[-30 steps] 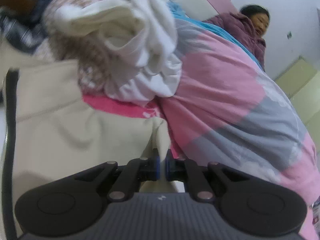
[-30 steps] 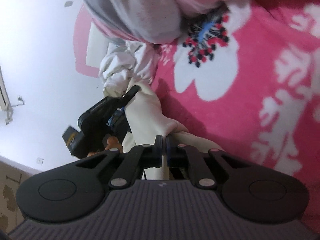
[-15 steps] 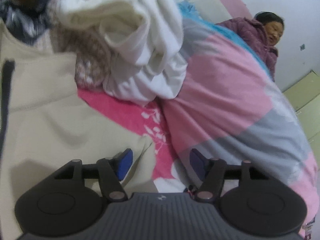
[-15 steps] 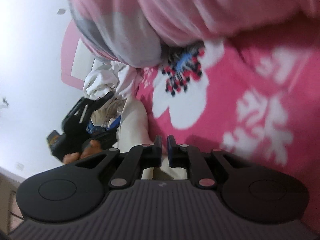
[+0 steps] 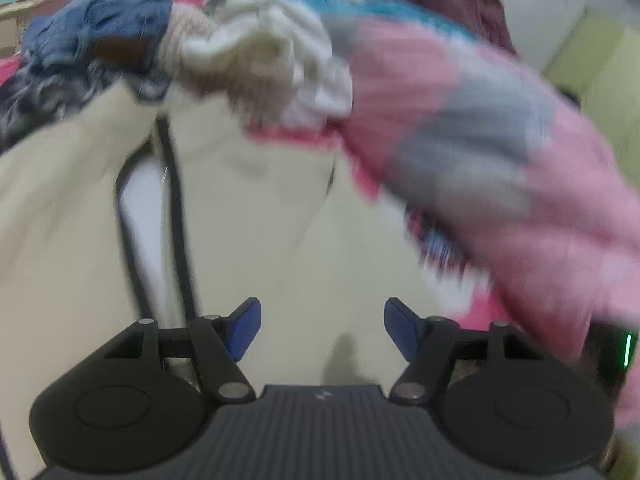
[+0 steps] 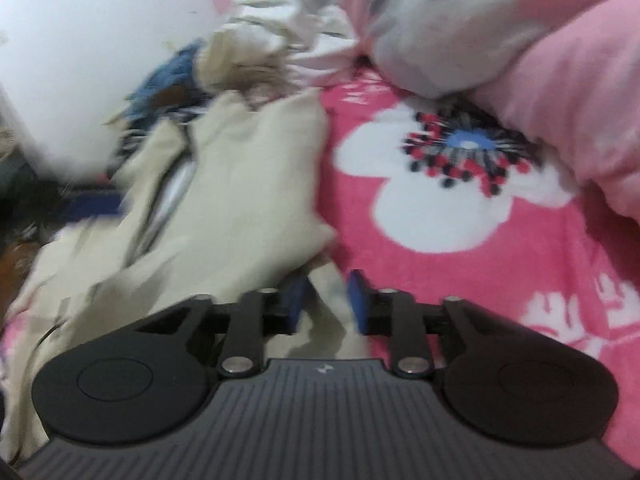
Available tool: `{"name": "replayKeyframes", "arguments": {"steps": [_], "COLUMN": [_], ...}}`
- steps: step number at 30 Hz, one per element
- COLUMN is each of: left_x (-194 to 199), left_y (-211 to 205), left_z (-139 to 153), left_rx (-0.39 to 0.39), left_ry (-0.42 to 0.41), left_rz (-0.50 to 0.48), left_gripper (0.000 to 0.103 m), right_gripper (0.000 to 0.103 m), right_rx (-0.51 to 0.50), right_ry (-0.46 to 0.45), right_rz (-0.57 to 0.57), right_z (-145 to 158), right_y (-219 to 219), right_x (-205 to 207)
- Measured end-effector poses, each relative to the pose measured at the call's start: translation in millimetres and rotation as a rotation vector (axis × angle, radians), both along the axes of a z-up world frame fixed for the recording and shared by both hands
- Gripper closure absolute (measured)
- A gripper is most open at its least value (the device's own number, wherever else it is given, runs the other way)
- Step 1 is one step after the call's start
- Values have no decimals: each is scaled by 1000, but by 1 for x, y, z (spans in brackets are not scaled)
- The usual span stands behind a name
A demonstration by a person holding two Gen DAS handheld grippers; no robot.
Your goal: Fold clothes
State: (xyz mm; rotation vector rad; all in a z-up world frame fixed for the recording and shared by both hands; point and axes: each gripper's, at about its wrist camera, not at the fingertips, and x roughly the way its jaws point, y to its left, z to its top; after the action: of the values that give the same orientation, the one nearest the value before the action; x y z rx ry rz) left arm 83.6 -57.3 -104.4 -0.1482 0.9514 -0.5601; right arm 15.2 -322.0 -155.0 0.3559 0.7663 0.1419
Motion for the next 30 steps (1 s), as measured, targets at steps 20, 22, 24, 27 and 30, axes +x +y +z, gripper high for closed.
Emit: {"name": "replayKeyframes", "arguments": {"steps": [20, 22, 24, 27, 30], "left_x": [-115, -121, -127, -134, -138], "left_y": [54, 52, 50, 51, 56], "left_z": [-3, -13, -23, -31, -31], "left_rx": [70, 104, 140, 169, 156], "left_ry": [-98, -80, -81, -104, -107], "left_rz": [67, 64, 70, 83, 98], "left_gripper": [35, 35, 35, 35, 35], "right_gripper": [88, 89, 89, 94, 95], "right_rx": [312, 204, 76, -152, -250], "right_ry": [-22, 0, 116, 197, 227], "right_rz": [-126, -4, 84, 138, 129], "right_z": [40, 47, 33, 19, 33], "right_y": [-40, -12, 13, 34, 36], "right_x": [-60, -68, -76, -99, -111]}}
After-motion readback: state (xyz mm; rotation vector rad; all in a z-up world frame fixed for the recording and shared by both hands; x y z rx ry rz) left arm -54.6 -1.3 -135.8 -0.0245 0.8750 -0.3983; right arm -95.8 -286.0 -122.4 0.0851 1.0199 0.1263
